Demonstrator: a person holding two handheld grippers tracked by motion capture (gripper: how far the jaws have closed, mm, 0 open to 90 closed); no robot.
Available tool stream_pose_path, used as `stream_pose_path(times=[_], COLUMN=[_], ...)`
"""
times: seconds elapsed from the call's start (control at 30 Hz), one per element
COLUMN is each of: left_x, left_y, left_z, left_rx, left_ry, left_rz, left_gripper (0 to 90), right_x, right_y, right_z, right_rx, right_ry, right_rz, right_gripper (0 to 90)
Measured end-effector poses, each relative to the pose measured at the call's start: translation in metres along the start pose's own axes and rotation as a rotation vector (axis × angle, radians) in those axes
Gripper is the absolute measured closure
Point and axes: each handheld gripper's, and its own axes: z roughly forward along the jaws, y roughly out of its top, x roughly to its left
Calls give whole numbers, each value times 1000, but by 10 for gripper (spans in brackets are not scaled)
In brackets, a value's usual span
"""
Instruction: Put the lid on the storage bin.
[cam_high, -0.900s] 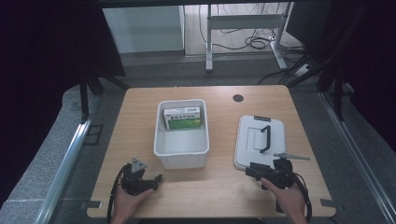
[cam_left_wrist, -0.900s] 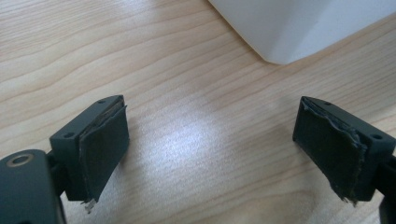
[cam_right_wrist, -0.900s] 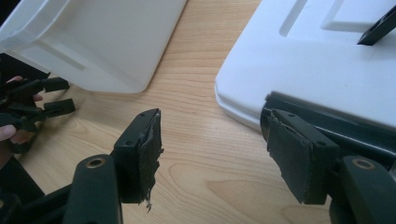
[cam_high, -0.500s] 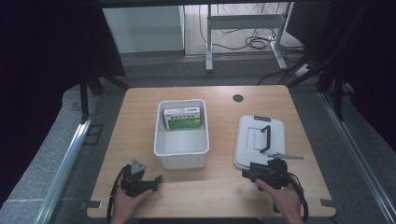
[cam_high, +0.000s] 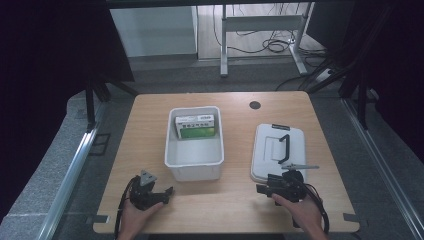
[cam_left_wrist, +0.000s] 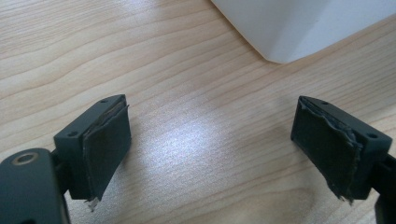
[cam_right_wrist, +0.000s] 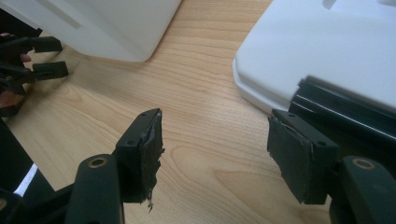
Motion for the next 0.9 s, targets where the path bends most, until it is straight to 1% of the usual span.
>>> stream_pose_path(times=[0.17,0.2,0.33,0.4,0.47,0.6,0.63,0.67,0.73,0.9], left_x=[0,0,1,1,1,1,1,1,1,1], left_y=[-1,0,0,0,0,0,0,0,0,-1], left_z=[-1,-1,0,0,0,0,0,0,0,-1], left_rx=[0,0,0,0,0,0,0,0,0,0], left_ry=[0,0,-5,-5,-5,-5,-5,-5,-4,-1], left_rz=[1,2,5,5,5,5,5,6,5,3], left_gripper=[126,126,125,125,125,125,125,126,127,127], right_x=[1,1,2,2,2,1,1,1,2,2], right_y=[4,6,7,8,9,11,12,16,18,28], right_z=[0,1,3,1,-2,-6,-7,-11,-12,-13], right_rx=[-6,6,18,6,-6,-15,-13,-28,-33,-34], right_ry=[1,14,12,4,-1,-3,0,-3,-6,-11], right_rz=[3,11,6,4,12,25,31,33,34,38], right_gripper=[357,361,368,368,368,368,368,373,375,390])
